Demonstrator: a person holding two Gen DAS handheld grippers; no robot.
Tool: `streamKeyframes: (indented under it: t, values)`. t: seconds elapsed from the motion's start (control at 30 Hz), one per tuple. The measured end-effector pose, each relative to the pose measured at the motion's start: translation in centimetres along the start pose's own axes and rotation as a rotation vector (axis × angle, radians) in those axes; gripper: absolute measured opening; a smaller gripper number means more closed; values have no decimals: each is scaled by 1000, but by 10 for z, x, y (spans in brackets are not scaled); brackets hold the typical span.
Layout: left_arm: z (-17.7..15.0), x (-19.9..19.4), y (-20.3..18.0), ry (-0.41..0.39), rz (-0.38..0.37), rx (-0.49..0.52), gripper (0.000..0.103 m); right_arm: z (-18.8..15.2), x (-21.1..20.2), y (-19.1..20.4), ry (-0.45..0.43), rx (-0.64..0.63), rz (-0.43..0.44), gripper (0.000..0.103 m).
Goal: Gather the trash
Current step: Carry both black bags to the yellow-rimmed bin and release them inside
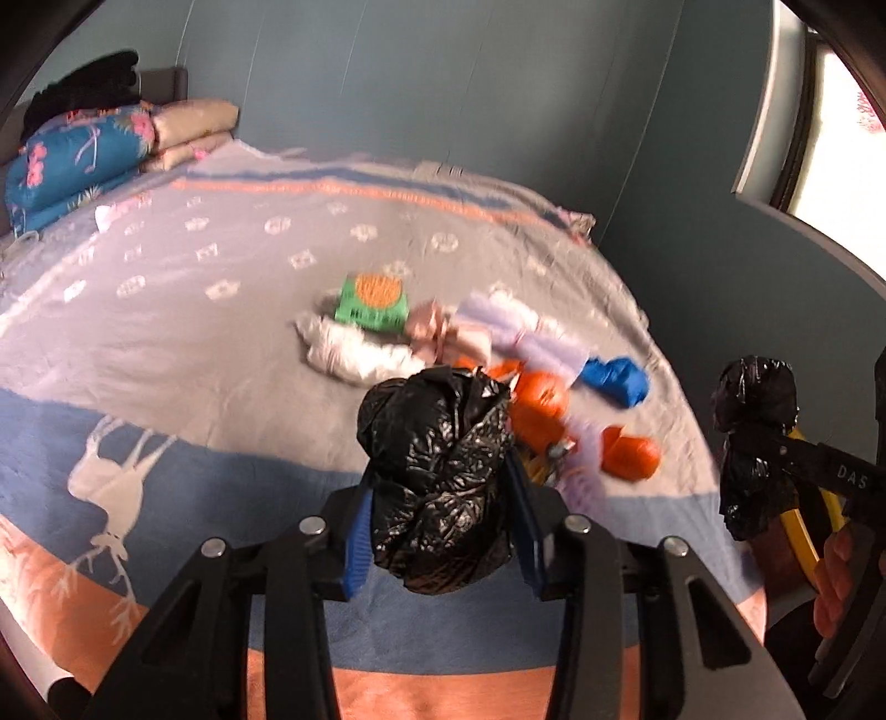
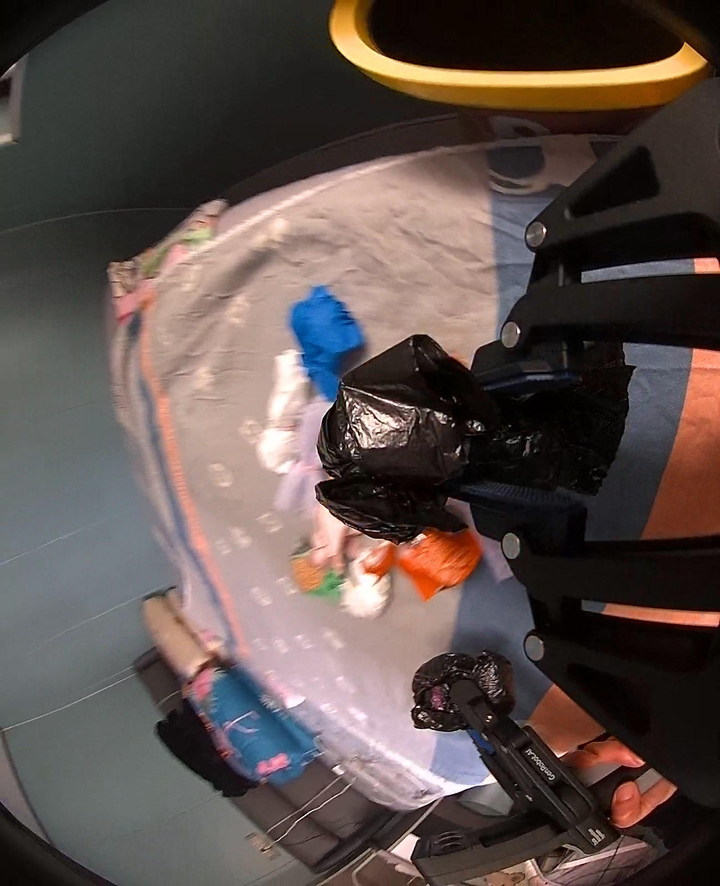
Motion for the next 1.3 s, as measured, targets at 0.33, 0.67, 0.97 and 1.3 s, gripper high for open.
streamKeyframes:
  t: [0.33,0.67,0.97,1.3]
  values:
    - [31,-39,-48,-65,-13,91,40,19,-76,-14,-134,58,48,27]
    - [51,-61,-108,-124,-104,187,40,11,-157,-47,-240,81,37,28]
    - [59,-47,-186,-116,-193,293,40,10,-220,-102,-336,132,-75,29]
    - [58,-12,-271,-65,-331,368,40,14,-240,-165,-364,215,-169,29]
Point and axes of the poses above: each gripper's, at about its wrist camera, not at the fingertips, and x roughly the way its jaws point, y to its left, z to its top, the point moved 1 cm from there along x, roughly the way its jaws point, and after that the axes turned 7 degrees about x, right-handed, at the moved point
